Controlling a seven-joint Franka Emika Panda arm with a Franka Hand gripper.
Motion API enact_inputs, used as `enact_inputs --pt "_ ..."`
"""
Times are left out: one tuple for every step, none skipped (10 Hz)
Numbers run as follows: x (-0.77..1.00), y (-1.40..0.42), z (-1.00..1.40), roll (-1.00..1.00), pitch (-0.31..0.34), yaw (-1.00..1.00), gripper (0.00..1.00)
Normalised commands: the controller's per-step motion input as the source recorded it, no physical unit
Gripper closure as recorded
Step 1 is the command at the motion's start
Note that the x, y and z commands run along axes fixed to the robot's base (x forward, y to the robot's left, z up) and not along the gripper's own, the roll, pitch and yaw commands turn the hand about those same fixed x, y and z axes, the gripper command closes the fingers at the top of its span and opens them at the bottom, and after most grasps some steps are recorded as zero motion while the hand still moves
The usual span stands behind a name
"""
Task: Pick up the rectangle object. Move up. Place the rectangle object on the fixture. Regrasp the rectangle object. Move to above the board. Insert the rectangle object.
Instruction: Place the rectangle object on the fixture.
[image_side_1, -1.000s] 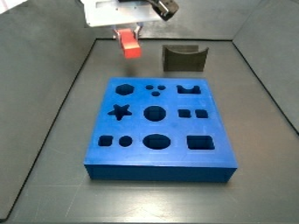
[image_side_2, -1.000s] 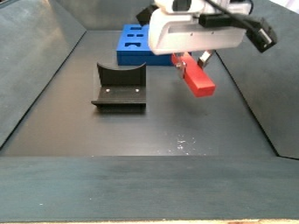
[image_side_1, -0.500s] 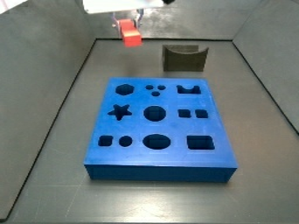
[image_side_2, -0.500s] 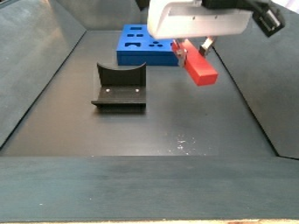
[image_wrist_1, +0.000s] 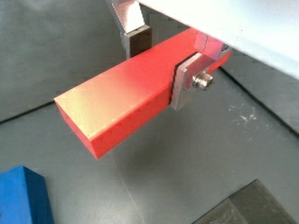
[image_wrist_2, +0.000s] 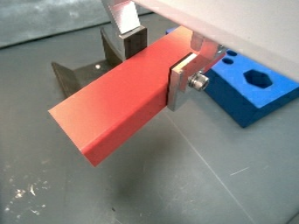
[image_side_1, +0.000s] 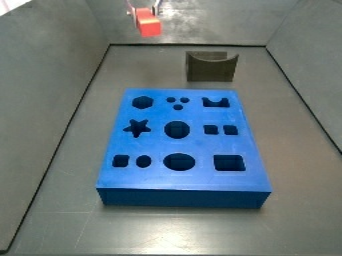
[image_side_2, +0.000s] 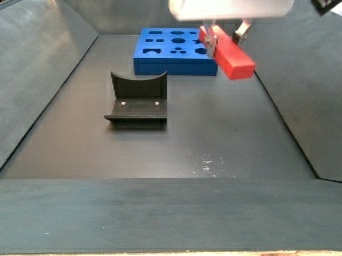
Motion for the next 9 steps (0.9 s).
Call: enact_inputs --pt "-0.02 0.0 0.67 0.14 0.077 0.03 1.0" --pt "-0.02 0.0 0.56 0.13 0.078 0.03 1.0" --pt "-0.01 0.01 0.45 0.12 0.082 0.03 1.0" --pt "-0.01 0.01 0.34 0.12 0.085 0.03 1.0" --pt "-0.01 0.01 0.18 0.1 0.087 0.03 1.0" --pt "1.0 0.05 0.18 0.17 -0.036 -1.0 1.0" --pt "1.0 0.05 0.15 0.15 -0.031 -1.0 1.0" --pt "1.0 0.05 0.14 0.13 -0.013 -1.0 1.0" --pt "1.0 0.04 0.11 0.1 0.037 -0.63 1.0"
